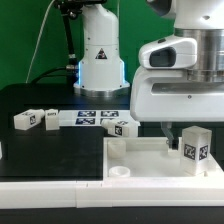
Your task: Assemble one leg
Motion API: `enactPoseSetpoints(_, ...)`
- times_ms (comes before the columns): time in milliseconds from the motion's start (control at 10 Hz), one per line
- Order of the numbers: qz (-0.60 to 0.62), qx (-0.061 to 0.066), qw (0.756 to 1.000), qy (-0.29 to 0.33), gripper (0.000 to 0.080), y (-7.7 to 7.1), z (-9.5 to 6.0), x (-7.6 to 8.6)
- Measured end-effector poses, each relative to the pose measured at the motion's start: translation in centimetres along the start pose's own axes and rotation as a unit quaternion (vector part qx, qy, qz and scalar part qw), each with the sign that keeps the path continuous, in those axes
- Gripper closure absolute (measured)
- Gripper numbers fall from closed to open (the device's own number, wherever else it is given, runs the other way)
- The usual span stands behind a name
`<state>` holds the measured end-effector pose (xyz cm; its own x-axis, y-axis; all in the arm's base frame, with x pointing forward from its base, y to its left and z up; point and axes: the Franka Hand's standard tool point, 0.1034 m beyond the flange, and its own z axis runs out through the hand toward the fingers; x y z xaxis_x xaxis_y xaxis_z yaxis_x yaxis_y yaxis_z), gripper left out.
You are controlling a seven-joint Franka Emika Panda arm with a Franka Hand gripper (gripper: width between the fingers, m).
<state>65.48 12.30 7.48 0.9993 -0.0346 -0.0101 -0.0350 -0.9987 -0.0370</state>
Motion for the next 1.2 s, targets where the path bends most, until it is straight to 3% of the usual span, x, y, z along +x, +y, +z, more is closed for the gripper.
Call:
enactPoseSetpoints(400,-0.159,-0.001,0.987,-0.007,0.015,0.08,-0.68,0.37)
enactPoseSetpoints(600,-0.264,-0.006,0.964,-0.008,0.015,0.35,-0.63,0.35)
enactPoseSetpoints(1200,-0.28,-0.005,0.96,-0.018,0.015,0.43,0.16,-0.41)
